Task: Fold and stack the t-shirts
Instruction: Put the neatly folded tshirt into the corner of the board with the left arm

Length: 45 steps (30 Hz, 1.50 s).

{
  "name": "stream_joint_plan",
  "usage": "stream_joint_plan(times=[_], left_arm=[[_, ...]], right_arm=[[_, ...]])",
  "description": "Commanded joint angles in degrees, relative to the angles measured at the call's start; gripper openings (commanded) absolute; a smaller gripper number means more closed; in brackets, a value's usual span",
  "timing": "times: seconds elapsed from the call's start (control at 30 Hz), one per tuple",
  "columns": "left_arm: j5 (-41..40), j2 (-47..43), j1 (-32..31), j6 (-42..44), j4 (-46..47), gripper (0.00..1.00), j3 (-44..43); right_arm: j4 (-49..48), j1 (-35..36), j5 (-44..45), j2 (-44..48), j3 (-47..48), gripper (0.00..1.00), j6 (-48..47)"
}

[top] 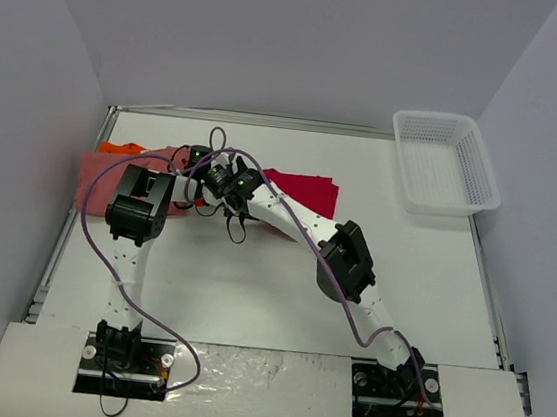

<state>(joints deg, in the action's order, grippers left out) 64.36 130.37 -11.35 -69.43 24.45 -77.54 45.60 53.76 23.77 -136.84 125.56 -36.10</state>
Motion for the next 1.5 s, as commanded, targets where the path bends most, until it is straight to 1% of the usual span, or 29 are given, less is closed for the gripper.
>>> stream_joint_plan(times=[0.0,0.23,0.33,0.37,0.6,0.67,0.7,0.8,0.83,0.9,0.93,1.27,1.33,1.37,1.4,1.43,1.47], left_arm=[[0.86,3.14,-4.73,-1.67,-0.63,0.64,-0.68],[1.3,4.19,-4.99,-2.99,0.87,0.6,-0.95],[1.47,4.63,-5.08,-3.34,1.3,0.54,-1.12],[1.56,4.81,-5.17,-3.52,1.83,0.49,-1.12],[2.35,5.95,-5.43,-3.78,2.62,0.47,-2.18],[2.44,6.04,-5.43,-3.78,2.62,0.43,-2.27],[2.35,6.04,-5.52,-3.78,2.62,0.37,-2.27],[2.44,6.04,-5.61,-3.78,2.54,0.3,-2.44],[2.44,5.95,-5.7,-3.61,2.54,0.25,-2.44],[2.44,5.95,-5.7,-3.26,1.92,0.2,-2.53],[2.44,5.87,-5.7,-3.08,1.75,0.15,-2.62],[2.61,6.13,-5.78,-1.24,-1.33,0.12,-4.46],[2.96,6.39,-5.78,-1.15,-1.51,0.08,-4.9],[2.88,6.48,-5.78,-0.63,-1.86,0.03,-5.08],[2.88,6.48,-5.78,-0.1,-2.56,0.02,-5.34],[2.97,6.48,-5.78,0.43,-3.95,0.02,-5.6],[2.97,6.39,-5.78,0.96,-4.4,0.02,-5.96]], right_arm=[[-7.46,3.99,-2.5,0.6,5.49,0.0,2.87],[-7.02,4.16,-2.94,0.08,5.66,0.0,2.79],[-6.85,4.34,-3.03,-0.1,5.84,0.0,2.79],[-6.84,4.43,-3.11,-0.1,5.84,0.0,2.79],[-6.41,5.04,-3.29,-0.54,6.02,0.0,2.7],[-6.32,5.22,-3.55,-0.62,6.1,0.0,2.7],[-6.32,5.22,-3.55,-0.63,6.1,0.0,2.7],[-6.05,5.39,-3.73,-0.8,6.37,0.0,2.7],[-5.97,5.48,-3.82,-0.8,6.37,0.0,2.7],[-5.97,5.48,-3.82,-0.98,6.54,0.0,2.79],[-5.88,5.57,-3.82,-1.06,6.63,0.0,2.79],[-5.35,6.45,-3.91,-1.68,7.42,0.0,2.79],[-5.09,6.71,-3.91,-1.85,7.68,0.0,2.87],[-5.09,6.8,-3.91,-1.94,7.77,0.0,2.87],[-5.0,6.89,-3.91,-2.12,7.86,0.0,2.87],[-5.0,6.97,-3.82,-2.21,8.03,0.01,2.87],[-4.91,6.98,-3.91,-2.29,8.12,0.1,2.96]])
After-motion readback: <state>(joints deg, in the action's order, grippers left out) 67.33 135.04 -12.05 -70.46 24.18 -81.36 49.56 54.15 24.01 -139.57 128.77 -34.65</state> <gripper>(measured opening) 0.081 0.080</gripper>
